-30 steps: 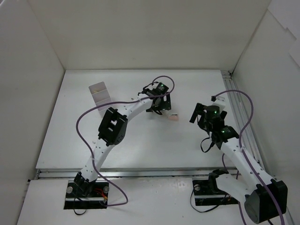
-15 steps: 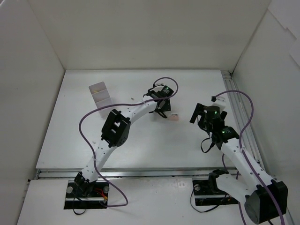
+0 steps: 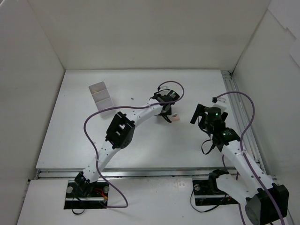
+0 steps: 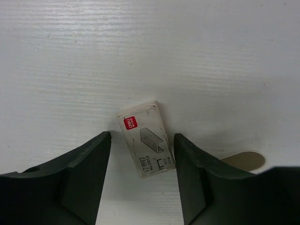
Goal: Sort the stationery into containers
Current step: Pick up the stationery from the center of the board, then place the stationery in the storage box.
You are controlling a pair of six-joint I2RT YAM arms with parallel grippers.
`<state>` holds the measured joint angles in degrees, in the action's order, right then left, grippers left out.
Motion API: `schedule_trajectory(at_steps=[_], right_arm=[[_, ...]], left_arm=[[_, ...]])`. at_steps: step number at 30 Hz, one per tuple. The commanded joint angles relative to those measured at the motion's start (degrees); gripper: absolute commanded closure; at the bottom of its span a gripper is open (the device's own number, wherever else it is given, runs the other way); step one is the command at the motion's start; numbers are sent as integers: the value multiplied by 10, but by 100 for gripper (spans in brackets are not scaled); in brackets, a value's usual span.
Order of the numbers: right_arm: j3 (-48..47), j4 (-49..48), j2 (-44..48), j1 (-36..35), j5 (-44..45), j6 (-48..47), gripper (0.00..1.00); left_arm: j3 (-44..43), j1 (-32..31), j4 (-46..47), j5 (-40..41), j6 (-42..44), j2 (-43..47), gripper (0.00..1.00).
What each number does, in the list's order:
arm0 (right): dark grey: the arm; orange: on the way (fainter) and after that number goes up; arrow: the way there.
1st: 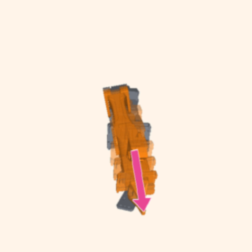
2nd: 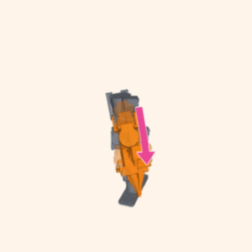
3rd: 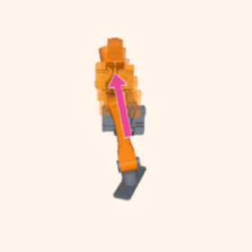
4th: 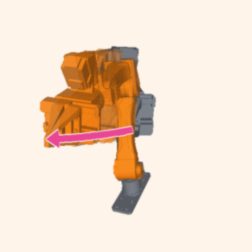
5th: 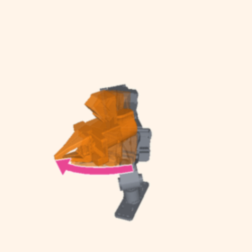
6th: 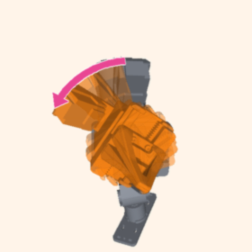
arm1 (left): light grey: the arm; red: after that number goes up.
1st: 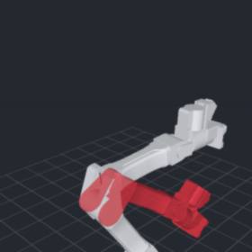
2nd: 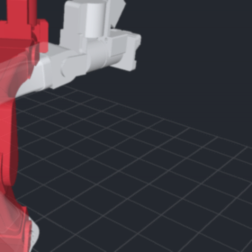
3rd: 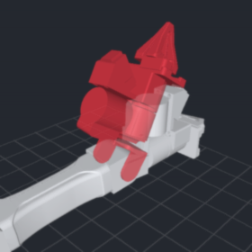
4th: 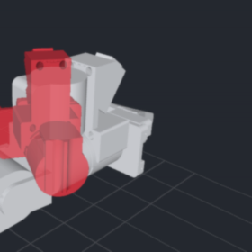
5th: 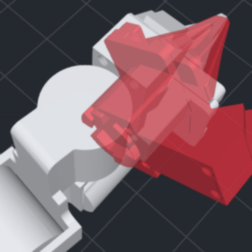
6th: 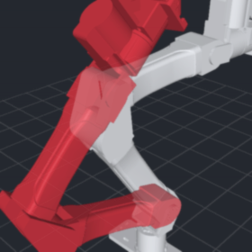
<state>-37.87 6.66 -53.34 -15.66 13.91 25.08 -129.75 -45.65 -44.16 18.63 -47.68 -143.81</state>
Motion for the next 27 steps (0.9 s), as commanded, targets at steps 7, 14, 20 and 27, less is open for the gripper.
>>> schedule_trajectory(at_steps=[7, 14, 20, 27], right_arm=[[3, -34, 14, 5, -5, -1, 2], [10, -50, 14, 5, -19, -2, 2], [12, -58, 9, 5, -13, -2, 2], [10, -61, -5, 5, -13, -4, 2]], left_arm=[[50, 4, 8, 63, 41, 110, 84], [212, 75, -50, 126, 38, 294, 98], [362, 201, -97, 135, -69, 417, 98], [354, 286, -101, 103, -93, 416, 100]])
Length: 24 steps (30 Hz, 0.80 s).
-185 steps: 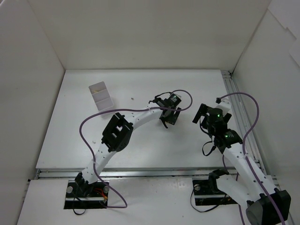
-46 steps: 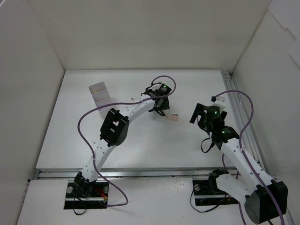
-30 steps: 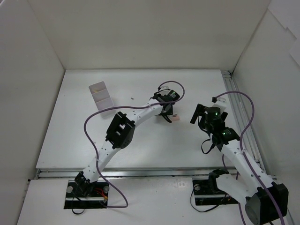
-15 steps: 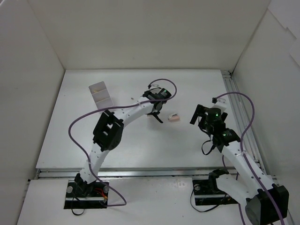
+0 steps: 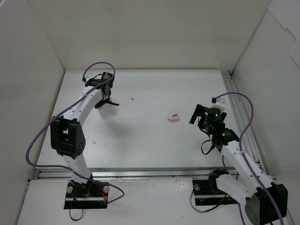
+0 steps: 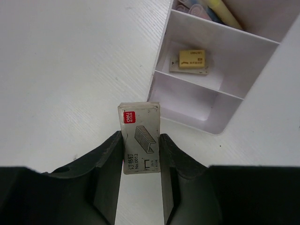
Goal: Sort the stationery into containers
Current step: Place the stationery in the storage box.
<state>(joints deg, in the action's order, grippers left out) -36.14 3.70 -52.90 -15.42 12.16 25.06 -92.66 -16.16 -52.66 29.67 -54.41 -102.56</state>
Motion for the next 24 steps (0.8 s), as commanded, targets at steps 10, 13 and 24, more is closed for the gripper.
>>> schedule_trajectory(at_steps=[10, 13, 24], right_arm=[[-7, -33, -10, 5, 11, -4, 2], [-6, -32, -7, 3, 9, -4, 2], [0, -33, 13, 4, 19, -4, 2]], left_arm=[[-66, 12, -35, -79, -83, -49, 100], [-69, 12, -29, -83, -108, -56, 100], [-123, 17, -78, -72, -216, -98, 100]])
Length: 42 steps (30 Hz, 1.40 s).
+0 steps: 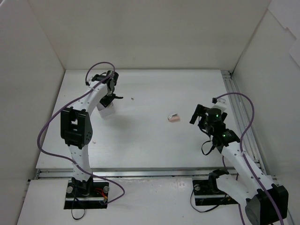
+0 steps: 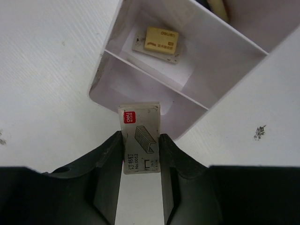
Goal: Sort the stationery into containers
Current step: Place the stationery in the storage box.
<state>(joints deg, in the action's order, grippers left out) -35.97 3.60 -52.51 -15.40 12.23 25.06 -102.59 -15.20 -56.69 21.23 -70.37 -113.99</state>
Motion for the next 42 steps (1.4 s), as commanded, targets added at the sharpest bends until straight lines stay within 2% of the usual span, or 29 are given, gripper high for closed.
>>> schedule_trajectory(at_steps=[1, 4, 11, 21, 27, 31, 35, 38, 40, 42], right_arm=[[-2, -31, 9, 5, 17, -4, 2], [-2, -31, 7, 3, 16, -4, 2], [-1, -31, 9, 2, 16, -5, 2], [-2, -32, 3, 5, 11, -7, 2], [-3, -31, 0, 2, 9, -7, 2], [-2, -32, 2, 3, 9, -7, 2], [-2, -32, 2, 4, 7, -9, 2], [-3, -32, 0, 4, 3, -9, 2], [-3, -32, 0, 5, 3, -10, 2], [-3, -31, 0, 3, 2, -10, 2]], left_arm=[[-21, 8, -47, 16, -82, 18, 100], [-3, 8, -49, 28, -134, 30, 100], [15, 8, -25, 36, -185, 39, 100], [9, 8, -20, 39, -220, 32, 100], [5, 8, -26, 45, -231, 26, 87], [5, 8, -30, 48, -238, 26, 84], [9, 8, -31, 55, -239, 32, 70], [16, 3, -24, 64, -239, 39, 52], [19, -3, -19, 65, -238, 43, 47], [22, -3, -16, 68, -237, 47, 46]])
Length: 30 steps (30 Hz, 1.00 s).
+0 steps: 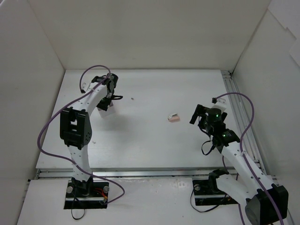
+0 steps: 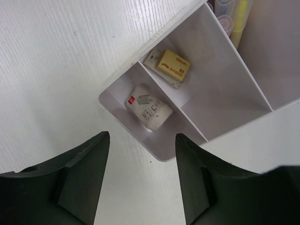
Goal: Sort the stationery into containers
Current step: Place the stationery in the storage box, then pick up the stapler from the center of the board.
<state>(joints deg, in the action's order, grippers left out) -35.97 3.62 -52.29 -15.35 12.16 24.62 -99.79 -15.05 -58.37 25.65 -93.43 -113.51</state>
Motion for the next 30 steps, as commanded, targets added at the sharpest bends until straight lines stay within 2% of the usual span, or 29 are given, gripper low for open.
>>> schedule_trajectory(at_steps=[1, 6, 8, 9, 10, 11, 15, 18, 19, 20, 21, 22, 23, 25, 26, 30], right_arm=[[-3, -32, -2, 3, 2, -5, 2], [-3, -32, -1, 3, -1, -5, 2], [-4, -32, -4, 2, -3, -5, 2], [-4, -32, -4, 2, -4, -6, 2], [-5, -31, -7, 2, -9, -7, 2], [-6, -33, -12, 4, -12, -6, 2], [-17, -33, -40, 2, -32, -6, 2], [-30, -34, -68, 2, -43, -8, 2], [-32, -34, -73, 2, -45, -7, 2], [-34, -33, -77, 2, -43, -4, 2], [-36, -33, -78, 1, -29, 12, 2], [-38, -33, -79, 2, -23, 23, 2], [-42, -25, -79, 4, -16, 33, 2], [-50, -13, -74, 6, 2, 59, 2], [-52, 7, -72, 8, 12, 69, 2], [-66, 36, -67, 22, 19, 91, 2]], left_arm=[[-5, -4, 3, 25, -4, 44, 46], [-1, -15, 11, 29, 12, 55, 43], [5, -22, 38, 30, 40, 66, 30], [6, -31, 53, 30, 83, 71, 22], [6, -38, 64, 27, 107, 79, 8], [6, -52, 81, 20, 129, 81, 2], [11, -91, 166, -30, 344, 104, 0], [21, -125, 277, -135, 507, 112, 0], [21, -132, 305, -234, 632, 105, 0], [12, -139, 339, -300, 691, 95, 0], [-2, -154, 336, -349, 740, 81, 0], [-23, -163, 324, -438, 830, 47, 0], [-55, -173, 300, -469, 866, 31, 0], [-96, -212, 247, -470, 918, -20, 0], [-127, -229, 235, -457, 979, -33, 0], [-161, -312, 218, -376, 1066, -80, 0]])
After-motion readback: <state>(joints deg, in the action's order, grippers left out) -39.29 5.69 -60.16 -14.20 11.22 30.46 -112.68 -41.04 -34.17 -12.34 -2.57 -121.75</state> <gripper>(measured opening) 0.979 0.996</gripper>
